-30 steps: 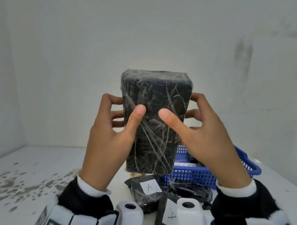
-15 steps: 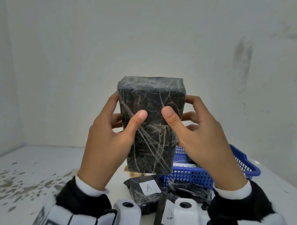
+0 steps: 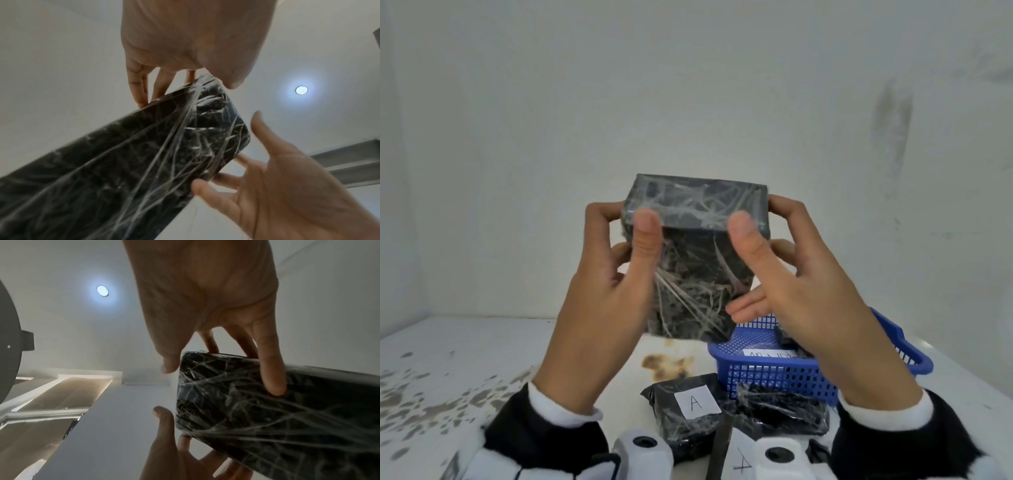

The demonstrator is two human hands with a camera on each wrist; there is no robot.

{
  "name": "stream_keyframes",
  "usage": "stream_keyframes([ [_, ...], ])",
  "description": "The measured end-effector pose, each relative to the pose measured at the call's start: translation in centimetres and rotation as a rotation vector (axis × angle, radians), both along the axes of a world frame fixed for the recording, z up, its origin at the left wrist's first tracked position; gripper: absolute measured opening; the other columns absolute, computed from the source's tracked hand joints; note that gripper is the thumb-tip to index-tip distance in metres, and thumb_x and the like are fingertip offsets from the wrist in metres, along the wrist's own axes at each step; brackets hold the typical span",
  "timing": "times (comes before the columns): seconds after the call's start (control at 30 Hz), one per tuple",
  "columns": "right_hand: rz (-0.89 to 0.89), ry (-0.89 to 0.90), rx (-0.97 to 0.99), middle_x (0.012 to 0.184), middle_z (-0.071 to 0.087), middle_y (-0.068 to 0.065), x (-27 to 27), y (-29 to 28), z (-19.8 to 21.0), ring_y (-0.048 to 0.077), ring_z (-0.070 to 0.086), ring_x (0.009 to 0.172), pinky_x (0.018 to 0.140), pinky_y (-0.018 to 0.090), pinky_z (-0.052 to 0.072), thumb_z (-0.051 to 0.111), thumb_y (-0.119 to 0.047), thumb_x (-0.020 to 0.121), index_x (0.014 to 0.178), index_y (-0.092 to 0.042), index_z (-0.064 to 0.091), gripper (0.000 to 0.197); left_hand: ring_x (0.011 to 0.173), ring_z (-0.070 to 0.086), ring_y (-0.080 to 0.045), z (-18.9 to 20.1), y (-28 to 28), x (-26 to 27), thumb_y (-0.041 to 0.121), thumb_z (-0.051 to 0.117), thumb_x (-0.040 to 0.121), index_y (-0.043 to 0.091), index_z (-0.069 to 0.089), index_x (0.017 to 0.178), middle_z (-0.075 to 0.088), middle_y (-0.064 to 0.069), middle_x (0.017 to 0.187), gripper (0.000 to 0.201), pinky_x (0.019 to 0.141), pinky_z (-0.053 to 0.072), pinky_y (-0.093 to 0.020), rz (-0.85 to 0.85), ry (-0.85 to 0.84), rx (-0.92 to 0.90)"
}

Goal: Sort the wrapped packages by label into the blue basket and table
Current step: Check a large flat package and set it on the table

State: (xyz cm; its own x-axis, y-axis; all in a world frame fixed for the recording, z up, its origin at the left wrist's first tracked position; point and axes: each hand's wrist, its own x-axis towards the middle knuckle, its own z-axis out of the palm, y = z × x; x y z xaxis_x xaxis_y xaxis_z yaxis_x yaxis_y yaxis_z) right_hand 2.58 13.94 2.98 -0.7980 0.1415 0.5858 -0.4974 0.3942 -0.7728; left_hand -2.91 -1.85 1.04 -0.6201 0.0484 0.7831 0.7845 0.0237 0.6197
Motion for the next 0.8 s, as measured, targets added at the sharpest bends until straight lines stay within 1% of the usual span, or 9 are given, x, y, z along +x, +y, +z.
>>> stream_keyframes([
  [0.03,0.016,-0.004,-0.012,0.106,0.068,-0.013,0.0,0.1,0.0,0.019,0.075,0.065,0.063,0.026,0.062,0.058,-0.073,0.066,0.109,-0.059,0.046,0.047,0.062,0.06,-0.017,0.1,0.0,0.3,0.071,0.03,0.08,0.039,0.039,0.093,0.067,0.031,0.08,0.036,0.061,0.055,-0.031,-0.006,-0.013,0.006],
  [0.07,0.028,-0.002,-0.022,0.107,0.069,-0.012,-0.2,0.2,-0.1,0.019,0.076,0.073,0.066,0.027,0.062,0.062,-0.072,0.069,0.109,-0.058,0.048,0.045,0.059,0.06,-0.012,0.2,0.0,0.4,0.069,0.034,0.081,0.04,0.039,0.093,0.067,0.03,0.076,0.033,0.064,0.054,-0.033,-0.019,-0.032,0.022],
  [0.17,0.036,0.034,-0.018,0.112,0.07,-0.012,-0.8,0.4,-0.5,0.016,0.073,0.096,0.077,0.035,0.062,0.072,-0.07,0.071,0.111,-0.058,0.049,0.047,0.07,0.068,0.002,0.5,-0.4,0.4,0.06,0.056,0.084,0.037,0.047,0.109,0.072,0.025,0.079,0.035,0.072,0.053,-0.033,-0.087,-0.123,0.05],
  [0.2,0.032,0.051,-0.008,0.113,0.07,-0.013,-0.9,0.4,-0.6,0.016,0.073,0.096,0.082,0.04,0.061,0.074,-0.069,0.07,0.113,-0.058,0.049,0.051,0.075,0.069,0.002,0.6,-0.4,0.3,0.058,0.06,0.083,0.036,0.051,0.113,0.073,0.022,0.084,0.039,0.076,0.053,-0.034,-0.097,-0.137,0.033],
  [0.27,0.033,0.067,0.011,0.116,0.068,-0.014,-0.9,0.4,-0.7,0.016,0.075,0.088,0.085,0.045,0.059,0.073,-0.068,0.067,0.116,-0.055,0.049,0.056,0.081,0.069,-0.001,0.5,-0.5,0.4,0.052,0.056,0.079,0.034,0.06,0.107,0.073,0.016,0.091,0.033,0.084,0.054,-0.04,-0.105,-0.139,-0.01],
  [0.33,0.039,0.073,0.028,0.116,0.067,-0.017,-0.8,0.4,-0.8,0.013,0.075,0.082,0.083,0.04,0.061,0.068,-0.067,0.065,0.116,-0.054,0.048,0.056,0.085,0.069,-0.004,0.3,-0.5,0.2,0.054,0.059,0.077,0.033,0.063,0.097,0.073,0.014,0.093,0.03,0.088,0.054,-0.044,-0.107,-0.151,-0.023],
  [0.43,0.048,0.082,0.021,0.115,0.066,-0.019,-0.8,0.2,-0.9,0.008,0.075,0.082,0.077,0.029,0.062,0.071,-0.06,0.066,0.114,-0.052,0.049,0.054,0.089,0.069,-0.005,0.1,-0.1,0.1,0.063,0.064,0.069,0.037,0.062,0.098,0.072,0.014,0.096,0.039,0.09,0.053,-0.044,-0.085,-0.172,-0.038],
  [0.67,0.018,0.116,0.04,0.111,0.067,-0.022,-1.0,0.1,-0.8,0.011,0.075,0.08,0.08,0.036,0.061,0.061,-0.067,0.069,0.108,-0.052,0.05,0.043,0.086,0.068,-0.007,0.3,0.0,0.4,0.06,0.056,0.078,0.03,0.06,0.097,0.071,0.01,0.091,0.035,0.091,0.053,-0.044,-0.1,-0.188,0.016],
  [0.8,0.005,0.114,0.024,0.112,0.067,-0.017,-1.4,0.0,-1.0,0.012,0.073,0.09,0.085,0.042,0.06,0.057,-0.072,0.069,0.104,-0.053,0.052,0.04,0.09,0.067,-0.011,0.1,-0.1,0.0,0.064,0.048,0.079,0.033,0.06,0.094,0.071,0.009,0.091,0.036,0.093,0.052,-0.048,-0.077,-0.193,0.017],
])
